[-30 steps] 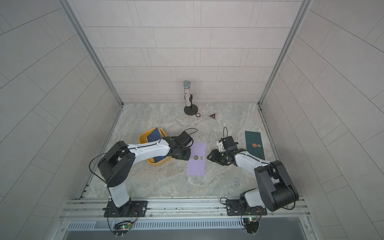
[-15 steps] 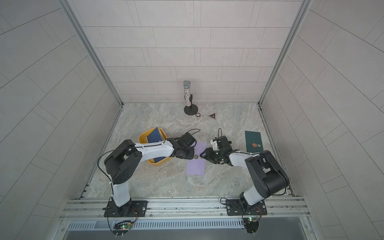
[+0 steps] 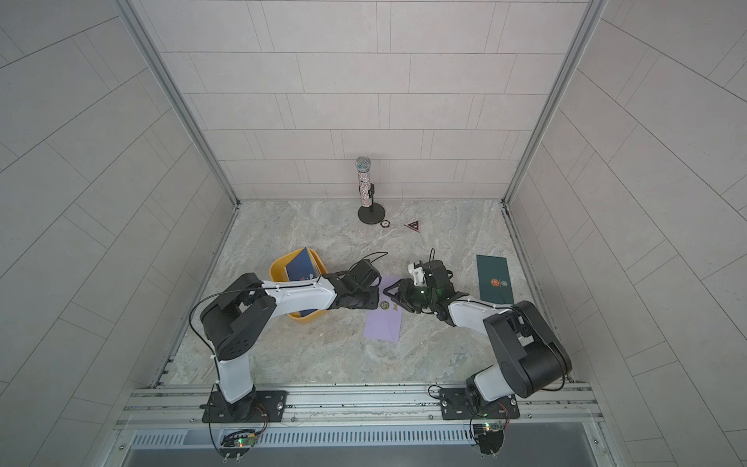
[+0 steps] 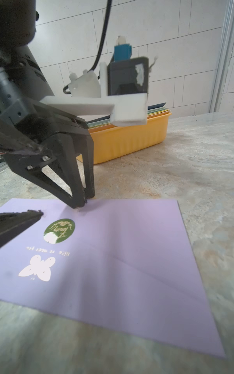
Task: Put the sealed envelopes into the storage box
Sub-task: Pick up the envelope from the center of the board.
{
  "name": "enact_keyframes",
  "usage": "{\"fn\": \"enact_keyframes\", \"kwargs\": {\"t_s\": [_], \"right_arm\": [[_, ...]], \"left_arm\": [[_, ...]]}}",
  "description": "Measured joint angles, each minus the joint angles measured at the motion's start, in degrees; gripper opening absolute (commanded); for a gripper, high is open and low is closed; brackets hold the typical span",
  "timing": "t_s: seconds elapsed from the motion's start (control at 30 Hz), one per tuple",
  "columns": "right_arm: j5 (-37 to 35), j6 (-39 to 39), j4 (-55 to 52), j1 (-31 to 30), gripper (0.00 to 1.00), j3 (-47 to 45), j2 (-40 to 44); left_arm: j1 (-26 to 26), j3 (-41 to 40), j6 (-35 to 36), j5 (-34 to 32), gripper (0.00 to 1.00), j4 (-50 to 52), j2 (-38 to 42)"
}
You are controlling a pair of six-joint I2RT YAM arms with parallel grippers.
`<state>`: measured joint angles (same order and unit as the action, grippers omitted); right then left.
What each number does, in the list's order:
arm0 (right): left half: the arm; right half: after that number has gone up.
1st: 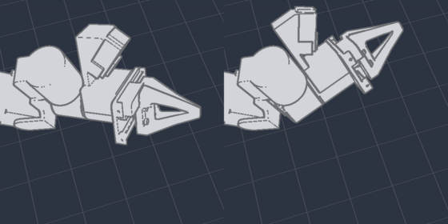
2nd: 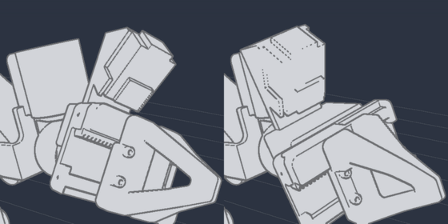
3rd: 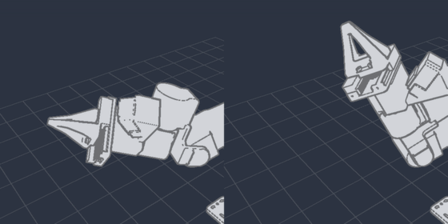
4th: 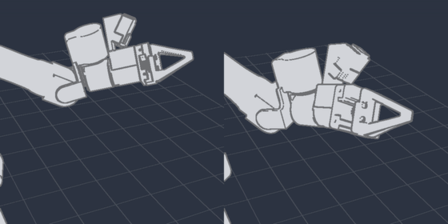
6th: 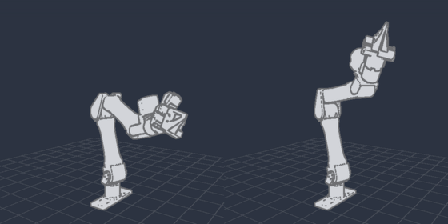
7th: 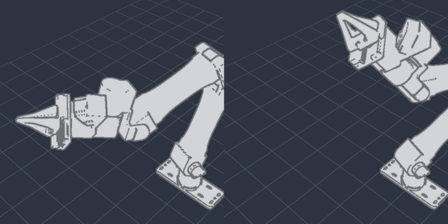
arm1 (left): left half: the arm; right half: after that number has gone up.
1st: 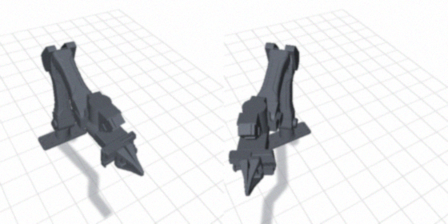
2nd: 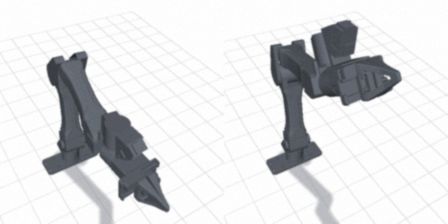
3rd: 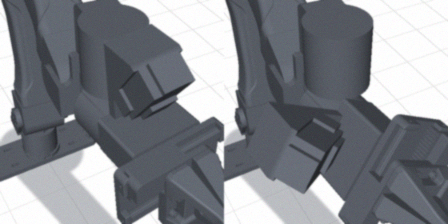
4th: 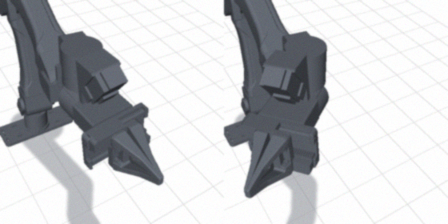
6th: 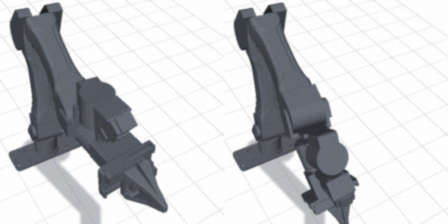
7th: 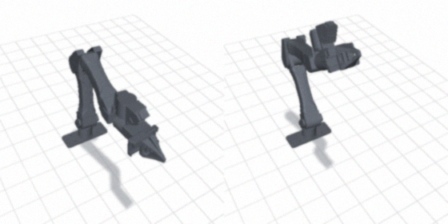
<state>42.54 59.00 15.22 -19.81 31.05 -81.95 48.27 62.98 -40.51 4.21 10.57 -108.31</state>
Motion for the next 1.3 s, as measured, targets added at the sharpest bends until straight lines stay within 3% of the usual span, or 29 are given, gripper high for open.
{"fn": "enact_keyframes", "kwargs": {"t_s": [0.23,0.5,0.7,1.07,1.3], "right_arm": [[-8.28,-11.93,-14.91,2.84,0.51,2.84,2.95],[-13.4,-21.35,-24.5,4.22,0.5,13.57,-8.33],[-13.7,-21.51,-27.5,2.73,0.5,12.28,-7.78],[-15.02,-14.19,-31.54,-4.35,0.49,-1.77,11.37],[-14.27,-10.54,-29.66,-6.29,0.49,-4.63,12.04]], "left_arm": [[0.26,-2.03,-0.09,0.42,0.34,-1.22,1.36],[0.63,-2.93,-0.63,0.5,0.33,-1.29,2.08],[0.81,-4.04,-1.75,0.74,0.34,-1.33,3.08],[5.27,-8.59,-4.04,0.59,0.33,-0.31,7.28],[8.07,-9.4,-5.22,-0.17,0.33,-0.5,7.8]]}}
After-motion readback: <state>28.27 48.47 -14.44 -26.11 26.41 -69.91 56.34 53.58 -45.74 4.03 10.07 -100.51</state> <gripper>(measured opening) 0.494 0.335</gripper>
